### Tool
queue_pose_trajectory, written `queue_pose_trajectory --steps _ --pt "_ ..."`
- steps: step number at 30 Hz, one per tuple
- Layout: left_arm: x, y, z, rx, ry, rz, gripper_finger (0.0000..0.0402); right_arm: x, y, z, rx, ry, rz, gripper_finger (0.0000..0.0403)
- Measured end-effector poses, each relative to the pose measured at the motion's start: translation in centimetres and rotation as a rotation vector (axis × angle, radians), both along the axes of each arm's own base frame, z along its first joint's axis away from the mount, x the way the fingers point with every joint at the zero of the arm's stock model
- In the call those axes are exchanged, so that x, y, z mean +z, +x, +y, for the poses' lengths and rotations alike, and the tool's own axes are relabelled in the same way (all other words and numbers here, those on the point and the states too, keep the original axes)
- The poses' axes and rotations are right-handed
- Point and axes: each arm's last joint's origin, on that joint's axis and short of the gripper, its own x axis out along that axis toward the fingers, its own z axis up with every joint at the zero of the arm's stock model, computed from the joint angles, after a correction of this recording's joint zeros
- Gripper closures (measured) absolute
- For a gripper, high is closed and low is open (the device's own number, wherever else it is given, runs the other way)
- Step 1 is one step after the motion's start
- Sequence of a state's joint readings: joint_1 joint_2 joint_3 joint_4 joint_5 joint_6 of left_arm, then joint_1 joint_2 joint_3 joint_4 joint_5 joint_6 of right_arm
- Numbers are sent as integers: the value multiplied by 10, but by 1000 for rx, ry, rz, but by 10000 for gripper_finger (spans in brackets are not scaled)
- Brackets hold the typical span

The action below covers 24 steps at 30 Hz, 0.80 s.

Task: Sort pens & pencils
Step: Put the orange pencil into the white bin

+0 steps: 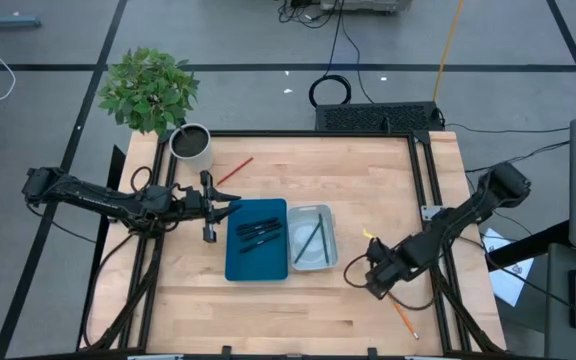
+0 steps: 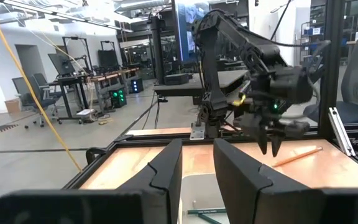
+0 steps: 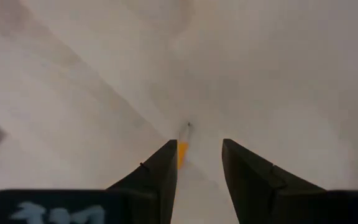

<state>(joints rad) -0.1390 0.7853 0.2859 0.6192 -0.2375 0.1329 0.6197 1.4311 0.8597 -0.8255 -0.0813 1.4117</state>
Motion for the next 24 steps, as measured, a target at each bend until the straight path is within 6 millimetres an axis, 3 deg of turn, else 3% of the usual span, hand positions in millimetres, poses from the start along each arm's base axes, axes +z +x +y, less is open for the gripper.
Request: queue_pose_trajectory --steps 11,24 --pt "0 0 0 3 21 1 304 -21 10 7 -54 1 49 287" --pt "0 0 0 2 19 4 304 -43 3 4 -90 88 30 287"
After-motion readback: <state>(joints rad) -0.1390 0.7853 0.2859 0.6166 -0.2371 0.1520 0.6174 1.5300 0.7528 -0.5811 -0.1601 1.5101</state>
